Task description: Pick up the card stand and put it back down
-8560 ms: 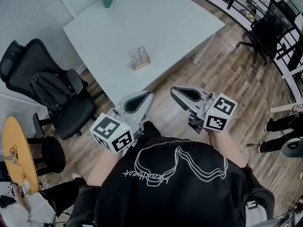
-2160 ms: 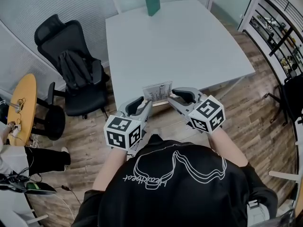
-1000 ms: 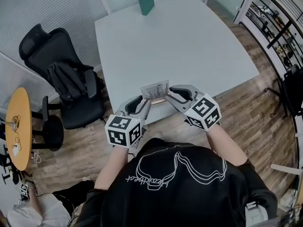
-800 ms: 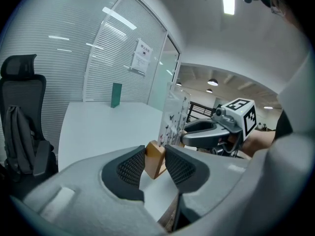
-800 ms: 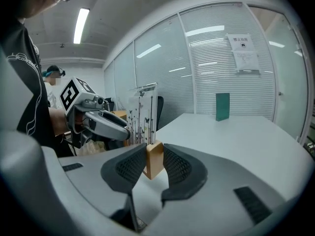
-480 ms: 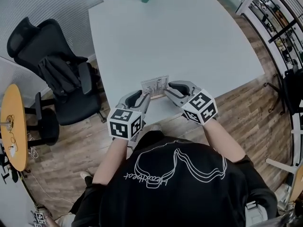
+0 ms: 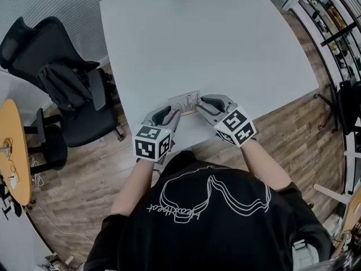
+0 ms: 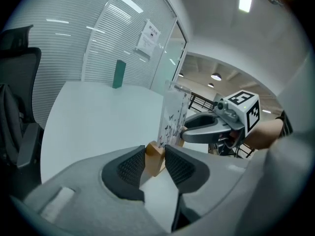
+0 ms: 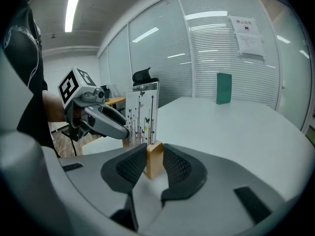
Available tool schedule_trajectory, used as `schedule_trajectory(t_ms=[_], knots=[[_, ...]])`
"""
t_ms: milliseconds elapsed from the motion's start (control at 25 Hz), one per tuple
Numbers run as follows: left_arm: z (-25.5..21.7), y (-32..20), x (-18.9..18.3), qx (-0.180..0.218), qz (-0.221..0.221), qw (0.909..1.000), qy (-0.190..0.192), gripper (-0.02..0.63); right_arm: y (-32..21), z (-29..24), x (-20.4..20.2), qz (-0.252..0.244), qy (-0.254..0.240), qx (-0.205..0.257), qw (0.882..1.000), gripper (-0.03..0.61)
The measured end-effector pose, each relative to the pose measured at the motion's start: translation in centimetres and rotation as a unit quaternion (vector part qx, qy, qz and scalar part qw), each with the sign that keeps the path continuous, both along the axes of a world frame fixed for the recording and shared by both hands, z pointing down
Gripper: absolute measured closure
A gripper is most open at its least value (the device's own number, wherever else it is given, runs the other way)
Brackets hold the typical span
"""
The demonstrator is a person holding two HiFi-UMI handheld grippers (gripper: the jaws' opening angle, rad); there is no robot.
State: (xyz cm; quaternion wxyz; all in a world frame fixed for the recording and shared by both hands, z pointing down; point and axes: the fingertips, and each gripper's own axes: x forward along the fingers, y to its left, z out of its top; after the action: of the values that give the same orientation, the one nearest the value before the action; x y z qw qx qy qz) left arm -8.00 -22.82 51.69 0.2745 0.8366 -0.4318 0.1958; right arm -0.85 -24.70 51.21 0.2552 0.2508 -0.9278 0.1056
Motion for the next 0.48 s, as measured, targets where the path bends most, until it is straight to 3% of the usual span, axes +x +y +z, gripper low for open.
schedule_trajectory(t_ms=[480], knots=[[3.2, -0.5, 0.1, -0.022, 0.009, 0.9996, -0.013, 0.482, -0.4, 3.4, 0.1, 0.011, 0.013, -0.011, 1.0, 0.471]])
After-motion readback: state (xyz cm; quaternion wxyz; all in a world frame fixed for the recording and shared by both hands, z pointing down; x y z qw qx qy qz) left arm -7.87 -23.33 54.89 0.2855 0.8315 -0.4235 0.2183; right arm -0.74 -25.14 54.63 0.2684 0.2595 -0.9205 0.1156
